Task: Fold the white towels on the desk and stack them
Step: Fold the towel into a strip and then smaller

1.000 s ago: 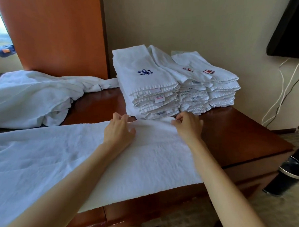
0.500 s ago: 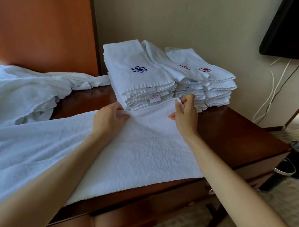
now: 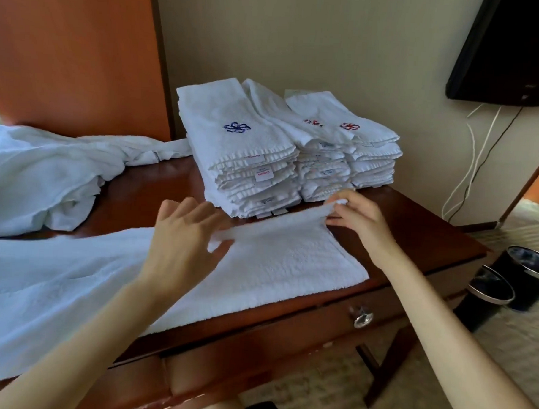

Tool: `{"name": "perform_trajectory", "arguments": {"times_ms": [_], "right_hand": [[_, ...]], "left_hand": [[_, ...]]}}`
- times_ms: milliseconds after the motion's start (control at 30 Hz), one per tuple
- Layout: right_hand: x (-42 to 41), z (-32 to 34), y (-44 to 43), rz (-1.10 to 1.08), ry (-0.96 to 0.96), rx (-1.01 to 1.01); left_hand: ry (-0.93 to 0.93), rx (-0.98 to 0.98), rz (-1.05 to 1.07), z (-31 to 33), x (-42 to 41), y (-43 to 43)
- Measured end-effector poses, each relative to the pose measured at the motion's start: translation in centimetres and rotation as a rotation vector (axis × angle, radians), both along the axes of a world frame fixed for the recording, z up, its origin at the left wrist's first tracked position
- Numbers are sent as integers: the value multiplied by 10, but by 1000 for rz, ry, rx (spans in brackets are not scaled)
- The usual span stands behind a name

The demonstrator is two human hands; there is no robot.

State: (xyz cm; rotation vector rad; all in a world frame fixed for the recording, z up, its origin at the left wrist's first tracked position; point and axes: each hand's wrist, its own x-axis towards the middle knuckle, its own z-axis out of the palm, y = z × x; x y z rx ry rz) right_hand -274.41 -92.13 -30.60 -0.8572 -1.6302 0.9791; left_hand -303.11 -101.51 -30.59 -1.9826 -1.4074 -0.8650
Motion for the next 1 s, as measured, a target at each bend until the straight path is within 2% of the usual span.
{"name": "perform_trajectory", "arguments": {"times_ms": [167, 300, 467, 567, 667, 800, 867, 933, 1000], "right_hand": [[33, -21, -40, 15, -241, 10], [40, -30, -52, -23, -424, 58], [38, -28, -51, -116, -352, 152], [36, -31, -51, -146, -473, 148], [34, -24, -54, -264, -588, 137], [6, -5, -58, -436, -729, 276], [-24, -4, -57, -281, -804, 238], [-50, -12, -52, -75, -987, 120], [-62, -25, -42, 9, -1144, 62]], "left_hand": [[92, -156, -166, -18, 20, -34], [-36, -328, -262, -20, 22, -41], [-12, -247, -332, -18, 21, -46], [24, -258, -377, -19, 20, -47], [-28, -318, -395, -20, 18, -44], [-26, -339, -387, -21, 19, -44], [-27, -342, -375, -20, 19, -43], [-35, -344, -359, -19, 18, -42], [-39, -360, -329, -19, 17, -39]]}}
